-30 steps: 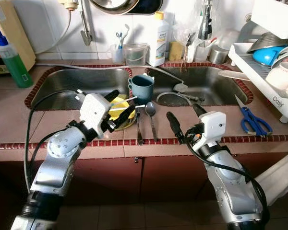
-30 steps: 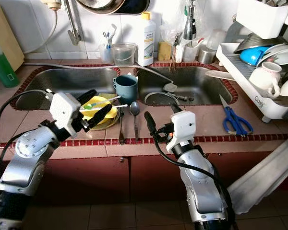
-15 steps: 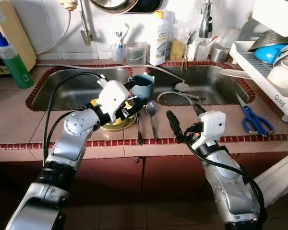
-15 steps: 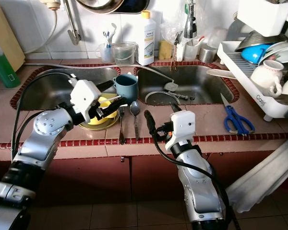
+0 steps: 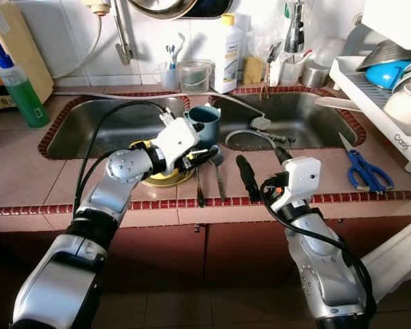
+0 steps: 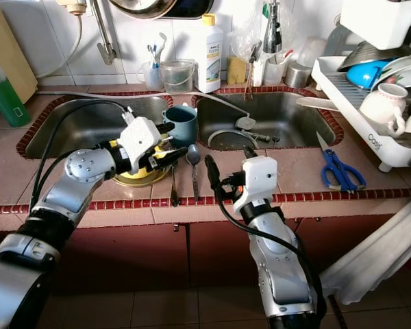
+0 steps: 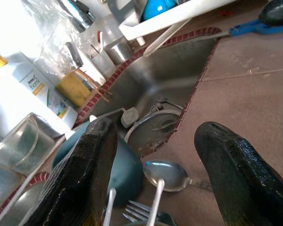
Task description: Kitchen organization
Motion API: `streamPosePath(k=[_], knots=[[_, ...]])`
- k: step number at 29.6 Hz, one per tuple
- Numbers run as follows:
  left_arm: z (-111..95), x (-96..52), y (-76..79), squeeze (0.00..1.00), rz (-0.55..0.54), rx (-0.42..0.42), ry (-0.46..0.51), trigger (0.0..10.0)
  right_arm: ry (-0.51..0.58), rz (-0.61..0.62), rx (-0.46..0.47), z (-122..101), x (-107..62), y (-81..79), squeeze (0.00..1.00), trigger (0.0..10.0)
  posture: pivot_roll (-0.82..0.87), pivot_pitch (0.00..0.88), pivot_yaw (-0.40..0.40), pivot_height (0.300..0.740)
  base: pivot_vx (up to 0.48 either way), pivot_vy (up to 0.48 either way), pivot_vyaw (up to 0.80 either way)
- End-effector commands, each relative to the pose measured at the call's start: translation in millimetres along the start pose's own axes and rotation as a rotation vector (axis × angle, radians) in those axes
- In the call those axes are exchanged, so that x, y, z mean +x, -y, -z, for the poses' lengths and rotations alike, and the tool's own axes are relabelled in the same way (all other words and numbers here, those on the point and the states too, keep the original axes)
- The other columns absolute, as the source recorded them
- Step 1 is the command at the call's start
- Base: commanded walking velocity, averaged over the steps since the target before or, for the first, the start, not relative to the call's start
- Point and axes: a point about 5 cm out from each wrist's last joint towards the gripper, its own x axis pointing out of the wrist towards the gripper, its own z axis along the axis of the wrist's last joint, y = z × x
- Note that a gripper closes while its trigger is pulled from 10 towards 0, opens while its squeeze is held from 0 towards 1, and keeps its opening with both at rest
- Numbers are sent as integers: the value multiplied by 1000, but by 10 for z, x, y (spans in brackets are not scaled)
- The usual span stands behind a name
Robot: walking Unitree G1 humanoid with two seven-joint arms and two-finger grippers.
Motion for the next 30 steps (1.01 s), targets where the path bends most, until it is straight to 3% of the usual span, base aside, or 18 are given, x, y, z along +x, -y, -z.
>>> streamPosePath(k=[1, 2, 6, 9, 13, 16, 21, 25, 30], knots=[[-50, -20, -128, 0, -51, -72, 28, 10000, 16, -7, 4, -40, -13, -34, 0, 10000, -91, 19, 78, 703, 0, 0, 0], [-103, -49, -214, 0, -129, -172, 95, 10000, 42, -13, 6, -73, -37, -47, 0, 10000, -100, 21, 85, 703, 0, 0, 0], [-139, -152, -262, 0, -272, -325, 225, 10000, 75, 9, -7, -122, -88, -34, 0, 10000, -113, 28, 84, 703, 0, 0, 0], [-113, -288, -135, 0, -383, -403, 300, 10000, 92, 46, -33, -149, -129, 1, 0, 10000, -117, 35, 77, 703, 0, 0, 0], [-29, -482, 133, 0, -492, -490, 299, 10000, 73, 83, -44, -119, -186, 46, 0, 10000, -106, 42, 63, 703, 0, 0, 0], [3, -594, 231, 0, -541, -499, 284, 10000, 60, 84, -44, -93, -205, 59, 0, 10000, -87, 46, 44, 703, 0, 0, 0], [90, -914, 342, 0, -638, -553, 220, 10000, 47, 72, -56, -76, -194, 65, 0, 10000, -60, 50, 23, 703, 0, 0, 0], [57, -1036, 356, 0, -679, -537, 199, 10000, 44, 60, -61, -82, -168, 63, 0, 10000, -46, 47, 8, 703, 0, 0, 0], [30, -1085, 393, 0, -699, -534, 183, 10000, 45, 49, -67, -94, -148, 73, 0, 10000, -39, 43, -5, 703, 0, 0, 0]])
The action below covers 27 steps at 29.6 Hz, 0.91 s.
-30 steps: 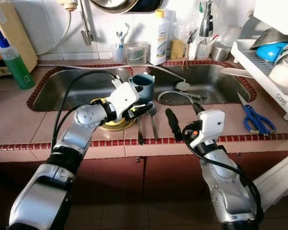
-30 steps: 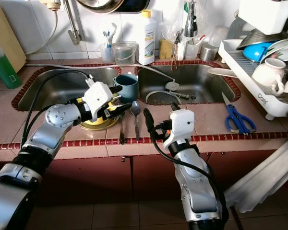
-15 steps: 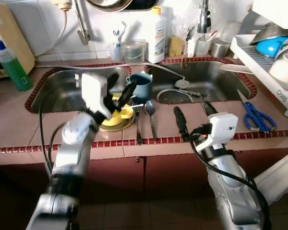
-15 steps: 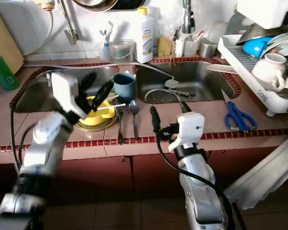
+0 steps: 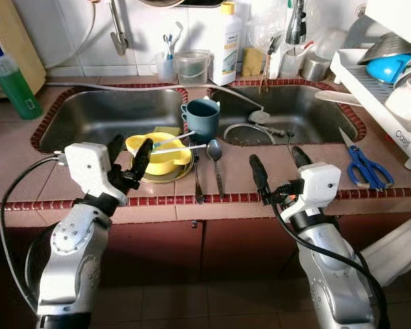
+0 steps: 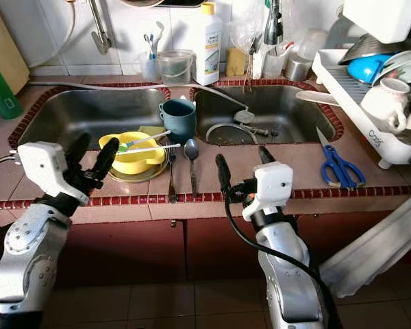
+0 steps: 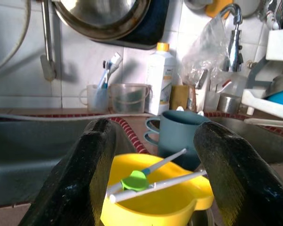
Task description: Kitchen organization
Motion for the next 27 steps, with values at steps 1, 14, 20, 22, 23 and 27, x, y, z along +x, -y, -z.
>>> streamPosePath(k=[1, 14, 20, 22, 23, 27], knots=[[-15, -28, 0, 0, -14, 7, -6, 10000, -16, -15, -7, 18, 12, 1, 0, 10000, -39, 40, -8, 703, 0, 0, 0], [-33, -26, 69, 0, -3, -15, -20, 10000, -18, -31, -21, 14, 26, 21, 0, 10000, -49, 26, -15, 703, 0, 0, 0], [-33, 1, 86, 0, 13, -17, -24, 10000, -18, -31, -21, 15, 23, 19, 0, 10000, -56, 26, -9, 703, 0, 0, 0], [-42, 10, 92, 0, 20, -15, -22, 10000, -19, -30, -22, 14, 18, 20, 0, 10000, -57, 26, -8, 703, 0, 0, 0], [-41, 14, 92, 0, 21, -17, -23, 10000, -20, -30, -22, 18, 14, 21, 0, 10000, -57, 26, -8, 703, 0, 0, 0], [-43, 23, 93, 0, 23, -16, -24, 10000, -22, -28, -22, 21, 9, 25, 0, 10000, -60, 28, -5, 703, 0, 0, 0]])
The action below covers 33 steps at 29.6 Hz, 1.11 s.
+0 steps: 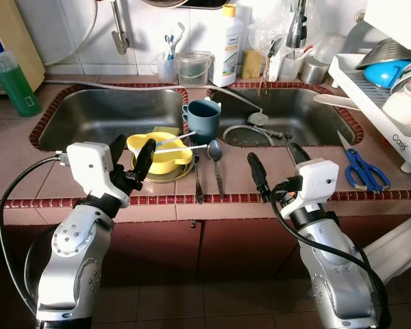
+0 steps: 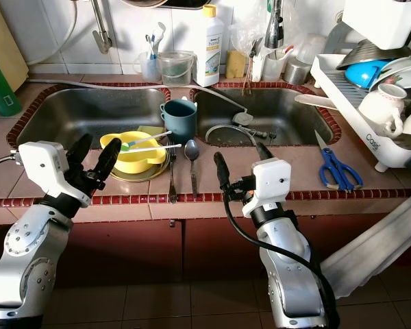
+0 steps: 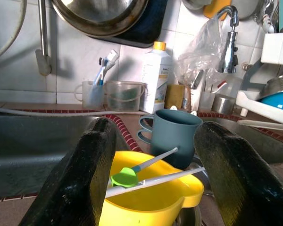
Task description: Kitchen organization
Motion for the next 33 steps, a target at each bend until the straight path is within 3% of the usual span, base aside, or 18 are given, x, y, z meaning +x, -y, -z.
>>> streamPosePath(k=[1, 7, 33], knots=[[-27, 17, 22, 0, 21, 7, 1, 10000, -6, -6, -4, 2, 1, -1, 0, 10000, -60, 28, -5, 703, 0, 0, 0], [-28, 25, 22, 0, 26, 6, 0, 10000, -5, -4, -4, 4, 0, 0, 0, 10000, -59, 28, -3, 703, 80, 0, 0], [-33, 28, 31, 0, 38, 3, -2, 10000, -14, -8, -1, 18, -20, -12, 0, 10000, -59, 36, 1, 703, 283, 0, 0]])
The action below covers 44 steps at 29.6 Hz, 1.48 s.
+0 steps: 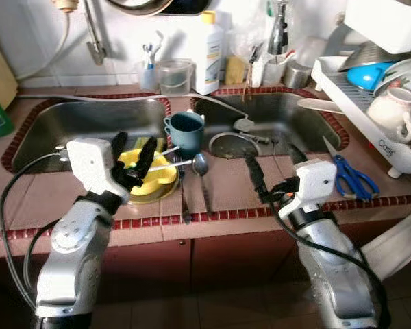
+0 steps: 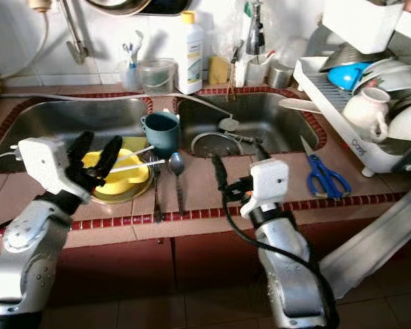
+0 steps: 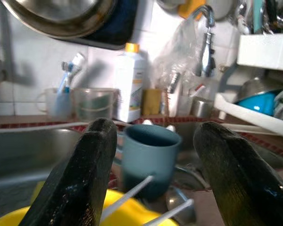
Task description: Kitchen organization
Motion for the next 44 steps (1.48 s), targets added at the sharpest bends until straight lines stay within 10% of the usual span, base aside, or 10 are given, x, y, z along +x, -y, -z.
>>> streamPosePath(k=[1, 29, 44], knots=[[-38, -30, -74, 0, -23, 17, 3, 10000, 13, -26, 13, -31, 28, -80, 0, 10000, -59, 37, 1, 703, 289, 0, 0], [-73, -24, -47, 0, 6, -3, 25, 10000, 9, -25, 15, -28, 5, -91, 0, 10000, -64, 46, 8, 703, 299, 0, 0], [-203, 95, -36, 0, 161, 122, 26, 10000, 11, -61, -47, -117, 56, 119, 0, 10000, -74, 48, 9, 703, 0, 0, 0]])
